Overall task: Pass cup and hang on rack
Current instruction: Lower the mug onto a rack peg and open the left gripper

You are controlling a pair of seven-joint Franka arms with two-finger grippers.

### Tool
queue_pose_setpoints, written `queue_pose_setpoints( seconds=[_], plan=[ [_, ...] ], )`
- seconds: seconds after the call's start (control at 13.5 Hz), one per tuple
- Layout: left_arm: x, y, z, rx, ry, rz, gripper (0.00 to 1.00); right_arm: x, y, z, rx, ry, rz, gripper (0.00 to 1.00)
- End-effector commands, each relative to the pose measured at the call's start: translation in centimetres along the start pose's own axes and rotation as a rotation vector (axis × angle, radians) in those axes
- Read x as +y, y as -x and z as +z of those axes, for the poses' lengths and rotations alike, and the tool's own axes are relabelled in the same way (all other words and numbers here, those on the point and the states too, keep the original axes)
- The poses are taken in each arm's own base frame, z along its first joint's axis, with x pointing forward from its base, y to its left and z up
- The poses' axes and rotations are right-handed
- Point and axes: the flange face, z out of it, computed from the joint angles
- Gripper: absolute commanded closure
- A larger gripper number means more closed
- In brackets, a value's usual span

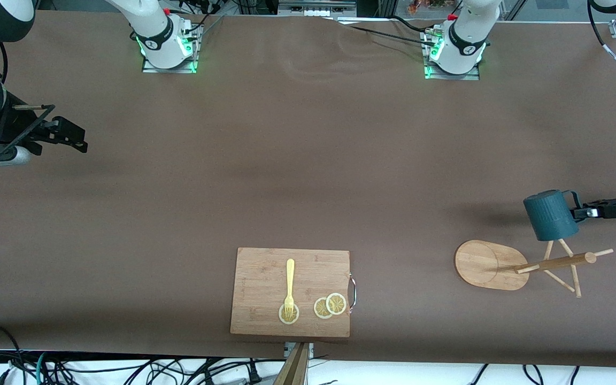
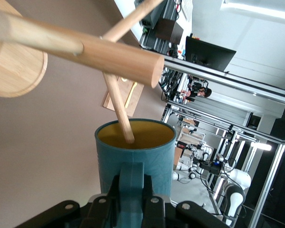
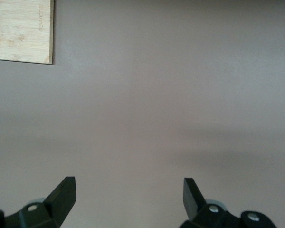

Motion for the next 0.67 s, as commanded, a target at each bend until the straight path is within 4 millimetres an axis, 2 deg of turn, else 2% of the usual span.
queue_pose_setpoints(
  seconds=[0.0,0.3,0.37,0.52,0.59],
  plan=[
    [-0.8,-1.1,-0.9,0.023,0.006,0.078,1.00,0.2,0.1,-0.6,0.001,0.000,-0.005,0.00],
    [-1.5,-1.7,-0.8,0.050,-0.004,0.074,1.00,0.1,0.1,-0.6,0.001,0.000,-0.003,0.00],
    [-2.4,-2.1,-0.6,0.049,0.011,0.062,1.00,0.1,0.1,-0.6,0.003,0.000,-0.005,0.00],
    [-1.6,-2.5,-1.2,0.064,0.000,0.084,1.00,0.0,0.1,-0.6,0.001,-0.002,-0.006,0.00],
    [-2.2,-2.9,-1.2,0.065,0.010,0.084,1.00,-0.1,0.1,-0.6,0.001,0.000,-0.008,0.00]
  ],
)
